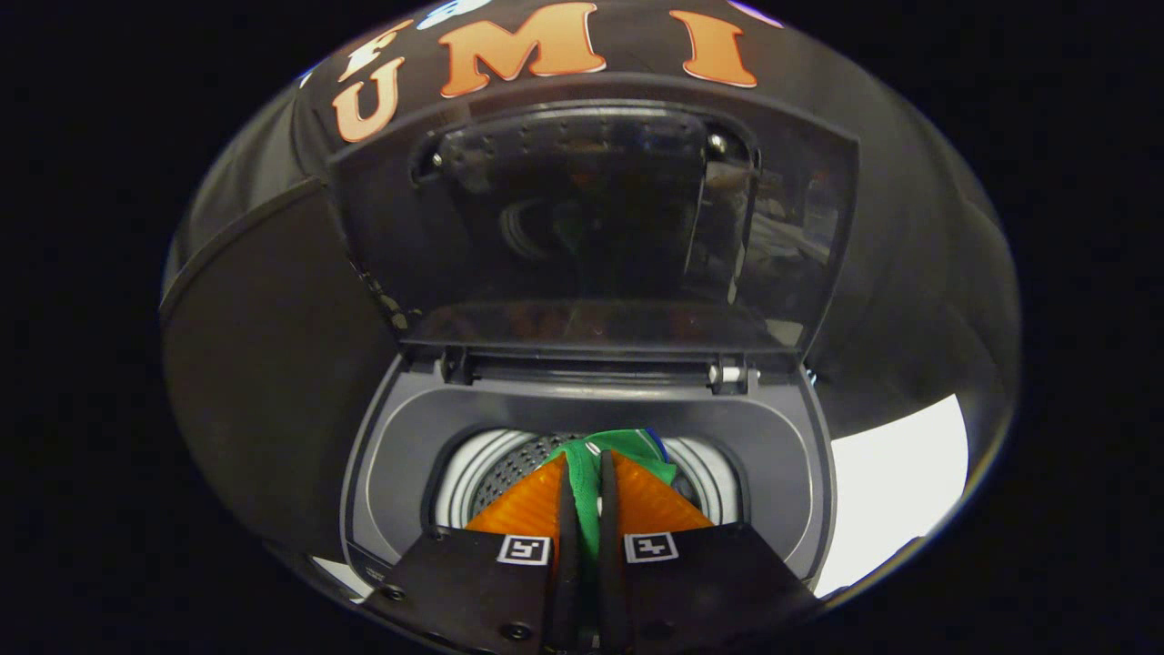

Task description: Put the clothes into the washing machine and then close the washing machine lid.

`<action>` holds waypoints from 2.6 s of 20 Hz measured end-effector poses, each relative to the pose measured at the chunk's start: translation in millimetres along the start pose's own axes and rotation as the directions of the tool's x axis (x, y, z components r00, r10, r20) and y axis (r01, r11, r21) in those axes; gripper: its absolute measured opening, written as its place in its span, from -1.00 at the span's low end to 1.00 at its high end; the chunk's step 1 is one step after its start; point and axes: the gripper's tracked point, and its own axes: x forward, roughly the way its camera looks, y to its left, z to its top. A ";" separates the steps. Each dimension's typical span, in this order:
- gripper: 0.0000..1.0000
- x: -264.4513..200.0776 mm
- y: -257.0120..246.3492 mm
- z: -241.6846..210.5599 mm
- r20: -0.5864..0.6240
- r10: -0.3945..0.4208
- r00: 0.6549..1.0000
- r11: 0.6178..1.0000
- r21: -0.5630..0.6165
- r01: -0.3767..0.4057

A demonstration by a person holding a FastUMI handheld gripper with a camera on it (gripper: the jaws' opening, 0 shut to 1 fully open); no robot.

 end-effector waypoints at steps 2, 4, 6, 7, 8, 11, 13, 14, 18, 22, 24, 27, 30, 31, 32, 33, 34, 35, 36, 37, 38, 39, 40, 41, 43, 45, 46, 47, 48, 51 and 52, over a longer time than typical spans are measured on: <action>-0.66 8.9 -3.3 -15.1 -0.047 -0.013 0.999 1.000 0.005 0.014; -0.63 14.3 -1.8 -26.5 -0.081 -0.011 0.997 1.000 0.015 0.012; -0.51 14.8 6.7 -26.2 -0.077 0.024 0.997 0.999 0.026 -0.022; -0.47 14.5 7.0 -24.5 -0.075 0.023 0.997 1.000 0.017 -0.022; -0.43 13.7 6.3 -23.1 -0.072 0.020 0.997 1.000 0.007 -0.020; 0.42 12.2 4.5 -23.7 -0.066 0.004 0.998 1.000 0.001 -0.004; 0.98 7.5 4.4 -22.4 -0.053 -0.005 0.999 1.000 0.015 0.005; 0.98 4.2 2.8 -21.3 -0.042 -0.010 0.999 1.000 0.022 0.011; 0.98 -22.6 0.3 10.0 0.069 -0.020 0.997 0.999 0.028 0.018; 0.98 -68.4 -0.2 73.2 0.240 -0.021 0.971 0.999 0.050 0.009; 0.97 -97.7 1.1 109.7 0.327 -0.020 0.945 0.999 0.050 0.004; 0.97 -139.3 8.2 157.3 0.440 -0.004 0.898 0.999 0.044 -0.017; 0.96 -158.4 17.6 197.1 0.516 0.014 0.857 0.998 0.042 -0.041; 0.97 -159.1 18.7 209.6 0.529 0.015 0.848 0.998 0.040 -0.043; 0.96 -159.4 18.1 222.7 0.544 0.014 0.839 0.998 0.040 -0.043; 0.96 -159.4 18.6 236.8 0.557 0.013 0.830 0.998 0.039 -0.042; 0.97 -159.4 17.6 248.2 0.567 0.010 0.824 0.999 0.034 -0.036; 0.96 -159.3 16.8 262.3 0.577 0.004 0.817 0.999 0.031 -0.027; 0.96 -158.0 17.0 275.8 0.583 0.001 0.812 0.999 0.028 -0.021; 0.96 -158.2 14.0 295.5 0.581 0.000 0.814 0.999 0.027 -0.019; 0.97 -150.5 16.4 308.0 0.574 -0.003 0.819 1.000 0.026 -0.014; 0.98 -142.2 17.1 317.2 0.569 -0.005 0.823 1.000 0.024 -0.011; 0.98 -135.1 18.3 325.0 0.563 -0.004 0.826 1.000 0.020 -0.009; 0.98 -127.3 19.9 330.4 0.557 -0.004 0.830 1.000 0.017 -0.006; 0.98 -106.2 20.9 335.0 0.529 -0.013 0.848 1.000 0.000 0.016; 0.98 -85.2 20.7 334.0 0.489 -0.017 0.872 1.000 -0.005 0.022; 0.99 -72.2 20.9 331.7 0.461 -0.021 0.887 1.000 -0.004 0.025; 0.98 -62.2 19.4 328.8 0.440 -0.030 0.898 1.000 0.004 0.031; 0.98 -52.2 17.0 325.6 0.417 -0.039 0.908 0.999 0.011 0.038; 0.99 -36.8 12.1 315.2 0.381 -0.064 0.922 0.998 0.021 0.061; 0.99 -28.7 9.4 310.1 0.367 -0.073 0.927 0.997 0.013 0.073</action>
